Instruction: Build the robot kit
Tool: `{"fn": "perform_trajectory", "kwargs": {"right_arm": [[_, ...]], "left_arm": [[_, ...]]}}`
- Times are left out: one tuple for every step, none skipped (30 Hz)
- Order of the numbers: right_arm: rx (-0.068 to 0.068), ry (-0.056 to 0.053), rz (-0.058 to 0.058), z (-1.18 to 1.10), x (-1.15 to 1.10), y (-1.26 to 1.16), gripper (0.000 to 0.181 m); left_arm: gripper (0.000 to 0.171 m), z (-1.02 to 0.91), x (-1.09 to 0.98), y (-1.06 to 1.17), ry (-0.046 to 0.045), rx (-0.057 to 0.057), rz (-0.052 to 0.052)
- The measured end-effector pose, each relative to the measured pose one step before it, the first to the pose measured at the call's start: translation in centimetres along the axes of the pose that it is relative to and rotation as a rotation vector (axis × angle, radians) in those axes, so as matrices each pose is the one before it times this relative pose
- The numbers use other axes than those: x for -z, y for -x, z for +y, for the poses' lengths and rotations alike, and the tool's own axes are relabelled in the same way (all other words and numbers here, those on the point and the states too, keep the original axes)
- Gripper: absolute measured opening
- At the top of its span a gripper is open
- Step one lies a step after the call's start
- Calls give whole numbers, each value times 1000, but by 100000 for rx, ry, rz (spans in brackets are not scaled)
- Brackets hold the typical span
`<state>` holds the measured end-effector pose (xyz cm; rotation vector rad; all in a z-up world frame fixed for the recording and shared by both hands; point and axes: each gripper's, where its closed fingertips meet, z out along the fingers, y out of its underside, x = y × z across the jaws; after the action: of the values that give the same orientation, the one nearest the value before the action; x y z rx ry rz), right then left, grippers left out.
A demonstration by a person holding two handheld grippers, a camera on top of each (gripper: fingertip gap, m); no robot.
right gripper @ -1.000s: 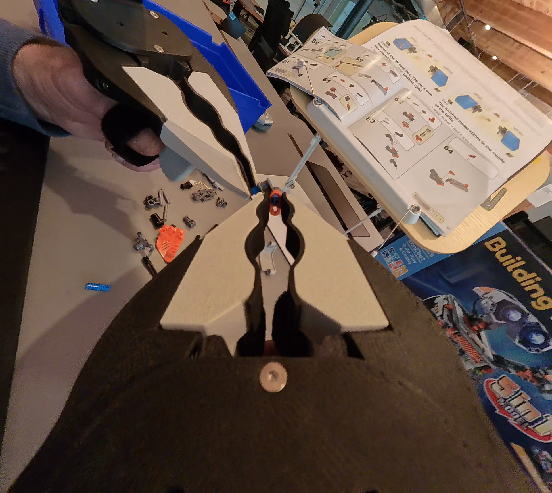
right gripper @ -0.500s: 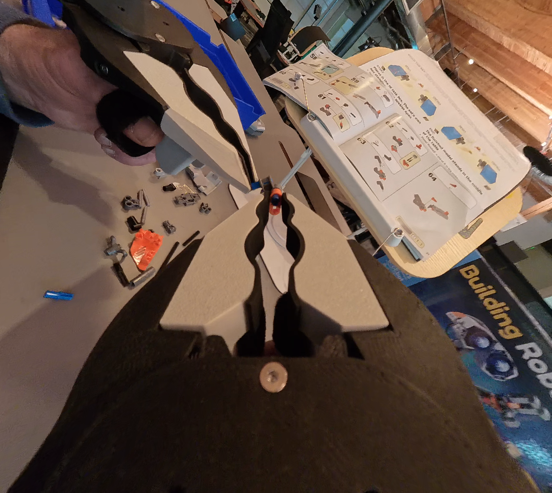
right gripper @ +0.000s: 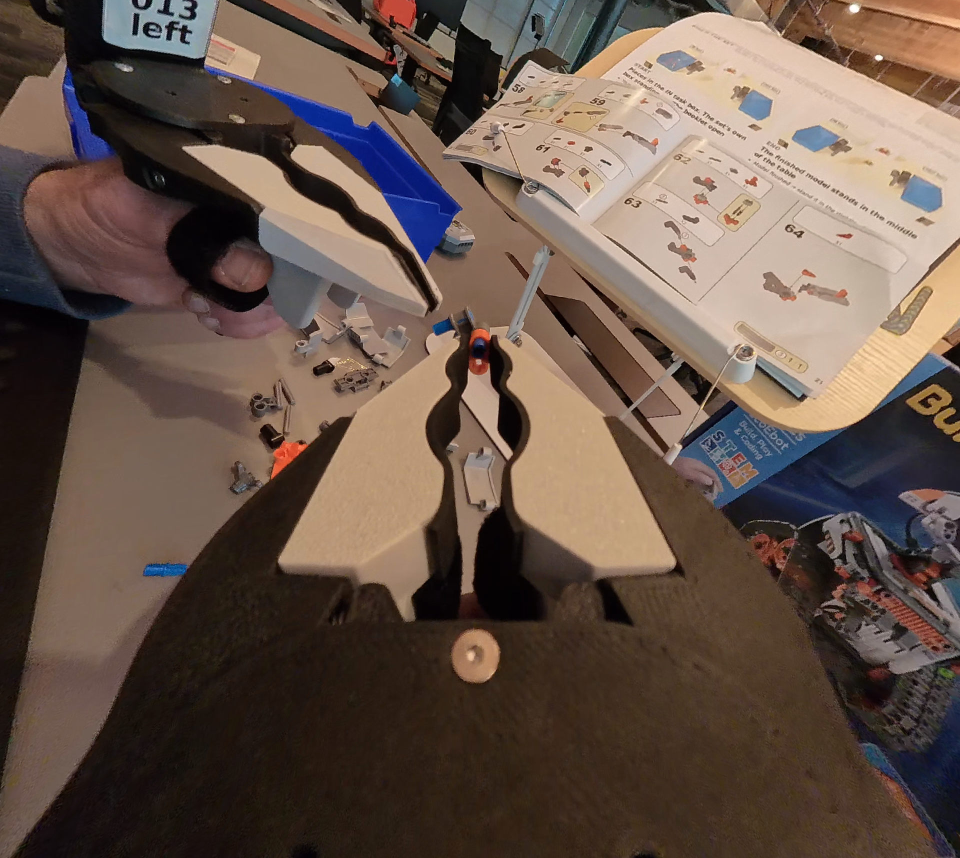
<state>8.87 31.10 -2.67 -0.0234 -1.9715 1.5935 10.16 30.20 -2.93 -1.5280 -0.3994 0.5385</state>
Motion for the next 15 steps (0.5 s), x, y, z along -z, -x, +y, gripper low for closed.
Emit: {"fn": "perform_trajectory", "kwargs": {"right_arm": [[-861, -33, -158, 16, -15, 13, 6], [-280, -349, -291, -26, 5, 66, 6], [-299, -267, 18, -44, -10, 35, 6], [-561, 59, -499, 16, -32, 108, 5], [122, 153, -241, 35, -38, 80, 5], [1245, 252, 397, 49, -13, 11, 5], [1870, 114, 668, -1, 14, -4, 6], [2337, 340, 553, -11, 14, 70, 6], [2564, 1026, 811, 52, -47, 81, 6], [2588, 780, 536, -19, -42, 167, 6], [2325, -47, 664, -131, -18, 178, 6], [2222, 419, 1119, -72, -3, 69, 6], [2223, 560, 1103, -55, -11, 20, 5], [1910, 499, 930, -41, -6, -31, 5], [894, 68, 680, -78, 12, -38, 6]], "left_arm": [[5, 7, -13, -30, -31, 79, 288], [6, -47, 4, -10, -264, 157, 21], [8, 109, -61, 67, 700, -216, -485], [10, 232, -118, -58, 1323, -440, 176], [12, 188, -123, -169, 834, -250, 661], [13, 162, -130, -193, 668, -103, 701], [13, 220, -152, -152, 1074, 62, 613], [13, 165, -127, -74, 669, 33, 254], [12, 121, -96, -19, 484, -49, -45], [9, 147, -88, -47, 676, -28, 204], [7, 87, -56, 75, 370, -51, -567], [5, 23, 21, 88, -40, -412, -581], [3, 12, 17, 15, -64, -204, -2], [3, 5, -22, -16, -168, 179, -38], [2, -31, -7, 19, -362, -106, -173]]}}
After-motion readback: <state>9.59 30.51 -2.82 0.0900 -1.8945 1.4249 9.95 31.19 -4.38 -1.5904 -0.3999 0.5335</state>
